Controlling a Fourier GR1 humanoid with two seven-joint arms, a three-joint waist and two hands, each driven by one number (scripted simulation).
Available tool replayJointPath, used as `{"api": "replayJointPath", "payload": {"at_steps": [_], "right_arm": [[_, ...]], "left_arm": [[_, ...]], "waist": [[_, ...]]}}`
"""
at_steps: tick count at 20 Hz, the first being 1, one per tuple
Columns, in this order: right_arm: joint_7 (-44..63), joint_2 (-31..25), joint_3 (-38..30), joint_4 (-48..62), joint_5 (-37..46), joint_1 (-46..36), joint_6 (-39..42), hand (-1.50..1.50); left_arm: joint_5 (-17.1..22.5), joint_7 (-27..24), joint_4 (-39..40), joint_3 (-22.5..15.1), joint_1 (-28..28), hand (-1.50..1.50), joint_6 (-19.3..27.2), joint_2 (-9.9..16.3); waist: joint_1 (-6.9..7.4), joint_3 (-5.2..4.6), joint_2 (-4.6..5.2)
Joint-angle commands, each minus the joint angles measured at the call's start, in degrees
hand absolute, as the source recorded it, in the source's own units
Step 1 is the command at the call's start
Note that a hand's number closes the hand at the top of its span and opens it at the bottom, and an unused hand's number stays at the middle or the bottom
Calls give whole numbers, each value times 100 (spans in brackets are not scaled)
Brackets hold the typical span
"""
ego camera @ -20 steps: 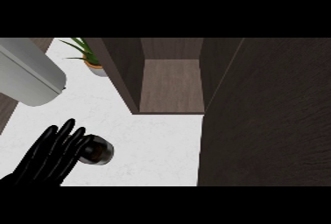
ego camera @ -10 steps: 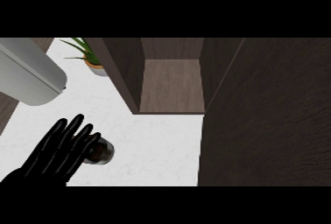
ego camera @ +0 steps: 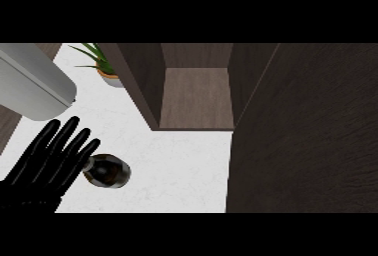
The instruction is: Pick up the wine, place it into the cabinet and close the cabinet
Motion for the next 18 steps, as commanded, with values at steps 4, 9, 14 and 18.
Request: {"api": "replayJointPath", "payload": {"at_steps": [4,9,14,18], "right_arm": [[102,-19,-271,-558,-302,295,40,-150],[186,-17,-385,-527,-259,101,-43,-150],[393,4,-234,-356,-190,-238,-128,-150],[642,6,-122,-1155,-93,267,-180,-150]], "left_arm": [[862,662,-1131,1062,-88,-150,197,412],[1175,598,-889,1568,-96,-150,-107,478],[1351,587,-201,2192,-568,-150,-205,551],[1500,566,114,2445,-420,-150,-508,589]], "waist": [[-5,4,-6],[15,0,-7],[7,-1,9],[-43,-2,-3]]}}
